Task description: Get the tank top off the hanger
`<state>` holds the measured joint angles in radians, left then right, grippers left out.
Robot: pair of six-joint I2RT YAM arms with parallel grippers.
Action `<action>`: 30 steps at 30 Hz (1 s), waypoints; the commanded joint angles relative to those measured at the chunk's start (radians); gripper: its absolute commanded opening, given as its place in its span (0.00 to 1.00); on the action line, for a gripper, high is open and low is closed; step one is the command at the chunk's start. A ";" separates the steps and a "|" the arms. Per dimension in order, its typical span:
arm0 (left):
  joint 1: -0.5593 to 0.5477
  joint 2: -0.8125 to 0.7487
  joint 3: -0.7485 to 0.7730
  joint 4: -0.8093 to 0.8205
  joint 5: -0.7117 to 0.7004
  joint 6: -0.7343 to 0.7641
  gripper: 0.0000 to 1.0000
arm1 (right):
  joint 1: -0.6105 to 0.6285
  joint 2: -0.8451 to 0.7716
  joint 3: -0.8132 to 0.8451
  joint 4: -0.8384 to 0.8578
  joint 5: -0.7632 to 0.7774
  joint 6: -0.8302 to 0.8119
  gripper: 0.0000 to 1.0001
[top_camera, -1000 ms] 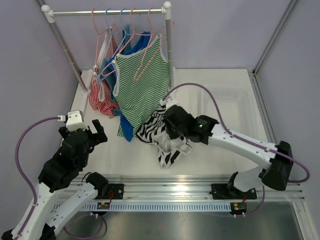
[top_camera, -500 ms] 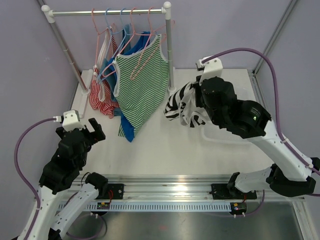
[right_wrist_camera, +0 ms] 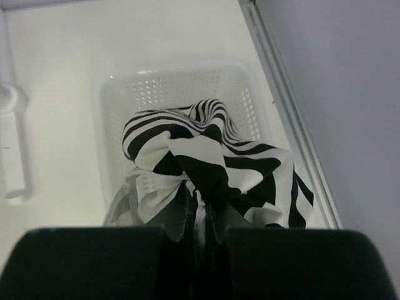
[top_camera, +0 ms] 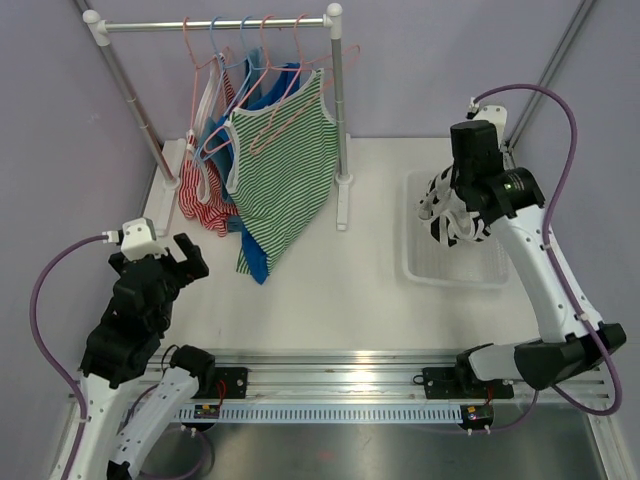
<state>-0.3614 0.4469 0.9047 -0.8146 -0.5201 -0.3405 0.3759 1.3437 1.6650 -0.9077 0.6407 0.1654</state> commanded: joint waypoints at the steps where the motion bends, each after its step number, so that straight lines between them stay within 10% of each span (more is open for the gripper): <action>1: 0.024 -0.008 -0.009 0.063 0.057 0.023 0.99 | -0.141 0.043 -0.126 0.091 -0.236 0.071 0.00; 11: 0.038 0.045 0.071 0.048 0.101 0.012 0.99 | -0.285 0.366 -0.292 0.254 -0.421 0.137 0.06; 15: 0.038 0.136 0.204 0.014 0.144 0.026 0.99 | -0.292 0.374 -0.306 0.265 -0.437 0.158 0.58; 18: 0.036 0.254 0.360 -0.017 0.173 0.031 0.99 | -0.292 0.298 -0.295 0.239 -0.400 0.164 0.77; 19: 0.036 0.288 0.403 -0.030 0.181 0.032 0.99 | -0.290 0.273 -0.274 0.225 -0.389 0.161 0.99; 26: 0.036 0.570 0.732 -0.023 0.365 0.092 0.99 | -0.290 -0.002 -0.201 0.118 -0.394 0.126 0.99; 30: 0.036 0.755 0.928 -0.026 0.423 0.132 0.99 | -0.292 -0.248 -0.391 0.338 -0.852 0.155 1.00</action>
<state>-0.3283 1.1122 1.7195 -0.8688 -0.2050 -0.2684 0.0895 1.2552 1.3682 -0.6979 0.1207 0.3038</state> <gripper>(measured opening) 0.988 0.993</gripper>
